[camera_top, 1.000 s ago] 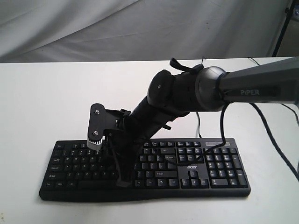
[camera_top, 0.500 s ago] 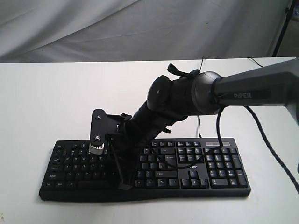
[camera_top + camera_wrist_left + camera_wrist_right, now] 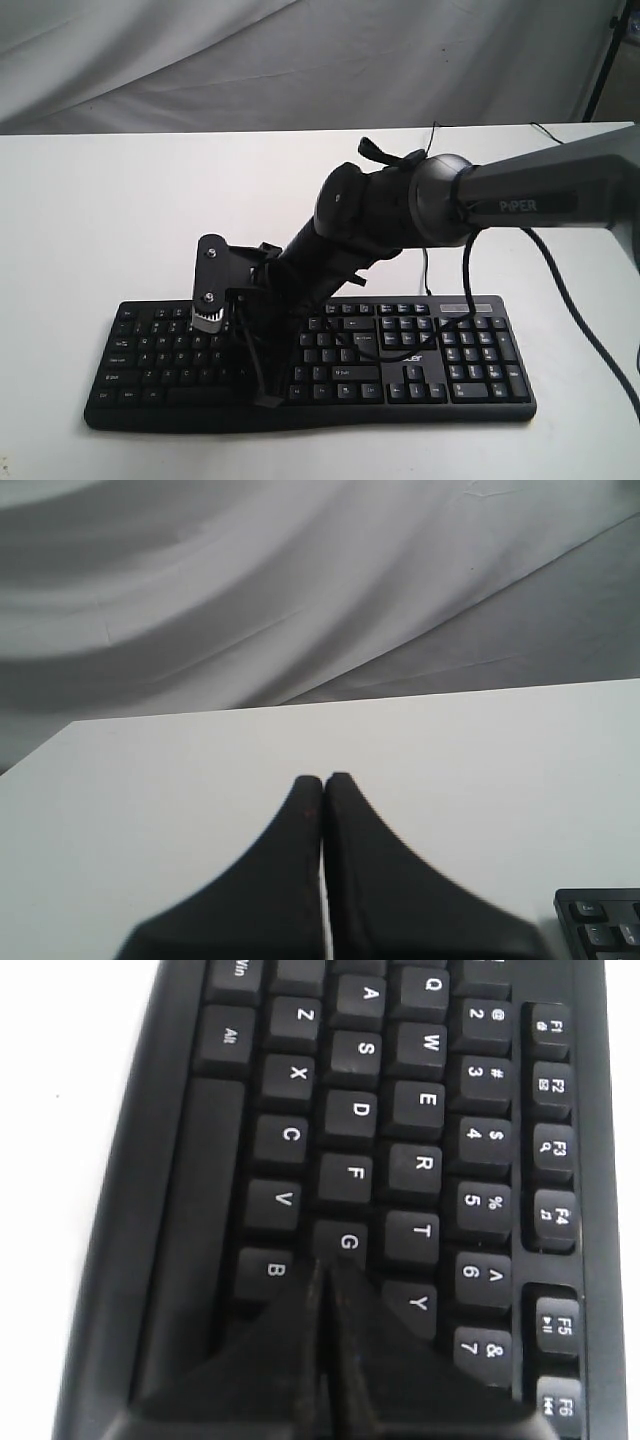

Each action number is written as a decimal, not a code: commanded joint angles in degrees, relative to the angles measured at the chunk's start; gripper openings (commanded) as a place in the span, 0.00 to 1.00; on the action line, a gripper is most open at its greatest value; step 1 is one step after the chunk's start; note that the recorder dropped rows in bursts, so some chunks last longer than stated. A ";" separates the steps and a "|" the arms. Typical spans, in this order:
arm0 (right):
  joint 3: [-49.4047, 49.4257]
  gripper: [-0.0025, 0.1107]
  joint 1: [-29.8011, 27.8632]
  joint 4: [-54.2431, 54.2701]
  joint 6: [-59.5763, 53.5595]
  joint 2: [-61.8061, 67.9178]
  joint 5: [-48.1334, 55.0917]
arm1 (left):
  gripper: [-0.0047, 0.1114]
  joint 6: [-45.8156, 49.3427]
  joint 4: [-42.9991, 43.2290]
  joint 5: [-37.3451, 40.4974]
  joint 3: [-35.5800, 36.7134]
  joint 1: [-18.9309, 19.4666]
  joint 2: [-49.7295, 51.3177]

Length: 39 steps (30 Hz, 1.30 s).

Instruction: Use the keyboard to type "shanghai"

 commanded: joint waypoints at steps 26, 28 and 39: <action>0.37 0.02 4.90 3.65 0.80 -2.72 -5.68 | 0.05 -0.16 -0.03 -0.30 0.29 -0.22 0.18; 0.37 0.02 5.61 3.65 0.80 -2.72 -7.06 | 0.05 -0.16 -0.03 -0.30 0.29 -0.22 0.18; -4.68 0.02 7.52 4.69 5.53 1.12 -8.54 | 0.05 -0.16 -0.03 -0.30 0.29 -0.22 0.18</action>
